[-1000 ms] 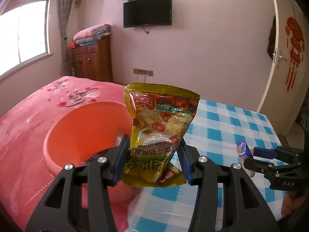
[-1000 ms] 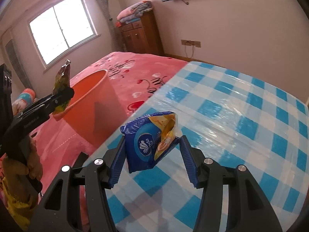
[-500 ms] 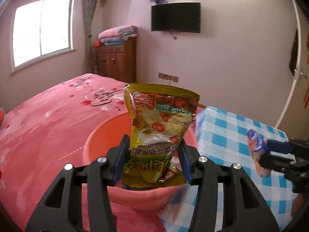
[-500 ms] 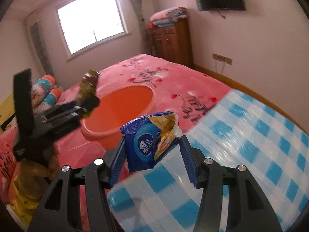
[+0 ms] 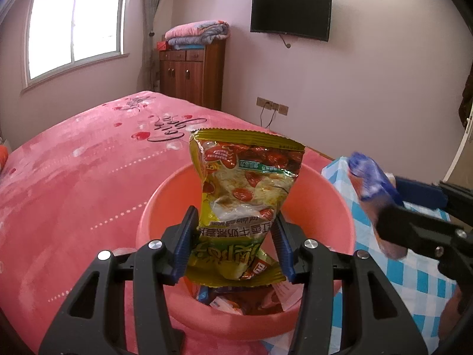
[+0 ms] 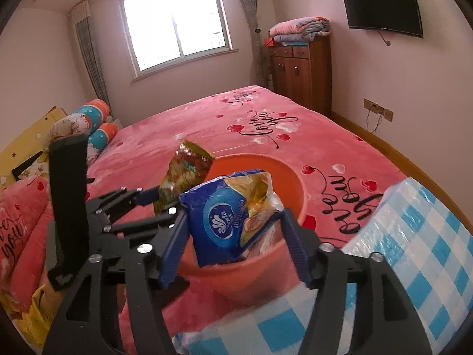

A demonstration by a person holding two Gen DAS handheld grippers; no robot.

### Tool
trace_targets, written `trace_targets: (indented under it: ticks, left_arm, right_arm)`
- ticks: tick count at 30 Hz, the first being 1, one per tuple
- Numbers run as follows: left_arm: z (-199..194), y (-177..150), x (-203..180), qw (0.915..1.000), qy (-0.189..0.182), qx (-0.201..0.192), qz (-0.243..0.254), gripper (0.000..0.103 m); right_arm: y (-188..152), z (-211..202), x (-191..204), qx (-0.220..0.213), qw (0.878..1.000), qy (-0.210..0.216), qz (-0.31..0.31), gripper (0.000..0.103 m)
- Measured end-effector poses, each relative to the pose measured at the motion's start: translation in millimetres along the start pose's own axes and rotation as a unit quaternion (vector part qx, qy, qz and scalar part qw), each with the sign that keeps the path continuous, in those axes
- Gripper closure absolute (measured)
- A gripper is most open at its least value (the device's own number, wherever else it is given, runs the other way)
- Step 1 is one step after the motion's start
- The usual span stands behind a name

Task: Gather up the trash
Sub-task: 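Open both grippers to drop the packets into the bucket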

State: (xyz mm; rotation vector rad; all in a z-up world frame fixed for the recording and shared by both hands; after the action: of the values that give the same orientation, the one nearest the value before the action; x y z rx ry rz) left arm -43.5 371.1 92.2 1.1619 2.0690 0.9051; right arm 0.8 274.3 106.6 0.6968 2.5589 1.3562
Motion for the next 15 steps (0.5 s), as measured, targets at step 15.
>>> trace_targets:
  ticks: [15]
  left_arm:
    - [-2.6, 5.1, -0.8, 0.9995, 0.021, -0.023, 0.009, 0.012]
  right_arm:
    - [-16.3, -25.5, -44.8, -0.045, 0.996, -0.037, 0.072, 0.013]
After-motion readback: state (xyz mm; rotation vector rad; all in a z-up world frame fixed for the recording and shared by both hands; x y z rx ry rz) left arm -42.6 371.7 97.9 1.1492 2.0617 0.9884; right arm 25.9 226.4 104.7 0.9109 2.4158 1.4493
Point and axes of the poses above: each gripper's, at about its wrist camera, not at the fingertips, and z roughly the way its jaws point, x to its left, y to its top, the point moved 8 cm from there along z, roughly the way its jaws point, and after that the axes turned 7 degrees about -z, right-handed, at the moved point
